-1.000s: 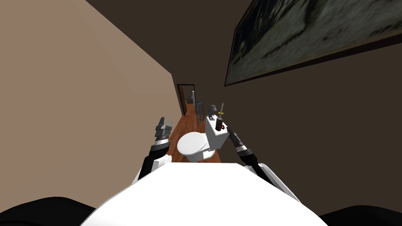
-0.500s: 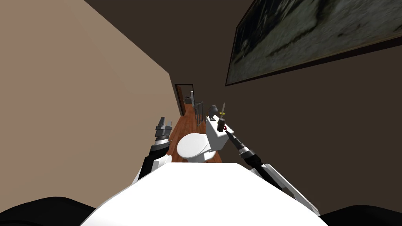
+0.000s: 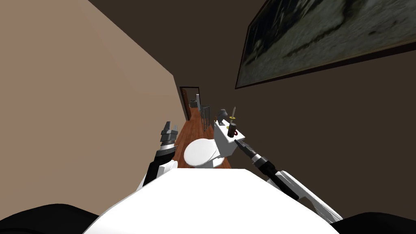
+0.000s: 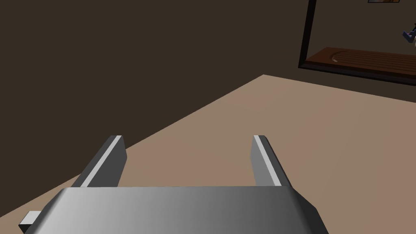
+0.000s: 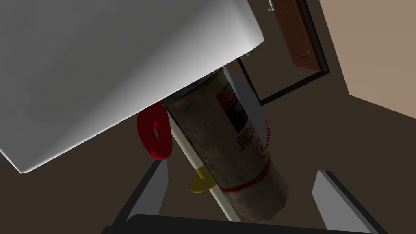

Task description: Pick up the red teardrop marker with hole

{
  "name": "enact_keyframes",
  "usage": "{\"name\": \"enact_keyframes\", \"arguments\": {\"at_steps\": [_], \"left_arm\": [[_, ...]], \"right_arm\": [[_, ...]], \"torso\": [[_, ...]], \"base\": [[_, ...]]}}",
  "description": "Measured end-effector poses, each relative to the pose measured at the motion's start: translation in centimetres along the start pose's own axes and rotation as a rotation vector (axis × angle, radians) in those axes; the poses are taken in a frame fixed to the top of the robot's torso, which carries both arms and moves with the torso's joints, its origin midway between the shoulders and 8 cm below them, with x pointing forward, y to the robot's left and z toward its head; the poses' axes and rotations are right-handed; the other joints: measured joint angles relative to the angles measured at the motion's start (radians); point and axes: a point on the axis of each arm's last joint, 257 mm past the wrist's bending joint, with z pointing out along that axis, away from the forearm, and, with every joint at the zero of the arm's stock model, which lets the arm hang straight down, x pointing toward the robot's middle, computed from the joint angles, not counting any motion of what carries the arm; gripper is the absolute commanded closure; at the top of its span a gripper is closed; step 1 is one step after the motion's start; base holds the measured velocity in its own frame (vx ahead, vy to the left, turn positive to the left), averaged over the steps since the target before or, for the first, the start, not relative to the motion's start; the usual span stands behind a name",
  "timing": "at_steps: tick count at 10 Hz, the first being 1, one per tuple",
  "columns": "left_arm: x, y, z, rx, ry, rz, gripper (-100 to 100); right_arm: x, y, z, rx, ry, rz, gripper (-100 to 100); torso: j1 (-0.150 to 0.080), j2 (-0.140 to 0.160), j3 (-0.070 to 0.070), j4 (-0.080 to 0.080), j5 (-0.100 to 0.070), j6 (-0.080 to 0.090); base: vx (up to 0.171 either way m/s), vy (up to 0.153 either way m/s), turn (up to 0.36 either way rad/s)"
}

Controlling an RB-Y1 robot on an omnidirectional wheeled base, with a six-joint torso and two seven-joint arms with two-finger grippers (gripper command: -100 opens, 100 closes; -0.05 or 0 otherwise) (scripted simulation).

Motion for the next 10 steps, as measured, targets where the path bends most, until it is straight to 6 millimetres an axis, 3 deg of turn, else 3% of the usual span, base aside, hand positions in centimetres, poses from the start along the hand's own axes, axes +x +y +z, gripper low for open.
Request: {"name": "enact_keyframes", "arguments": {"at_steps": [10], "left_arm": [[0.0,0.0,0.0,0.000,0.000,0.000,0]], "right_arm": [[1.5,-8.8,-3.7,0.082,0.278,-0.422,-100]], "torso": [[-0.004,0.003,0.002,0.001,-0.001,0.000]], "base": [[0.013,0.052,0.007]]}}
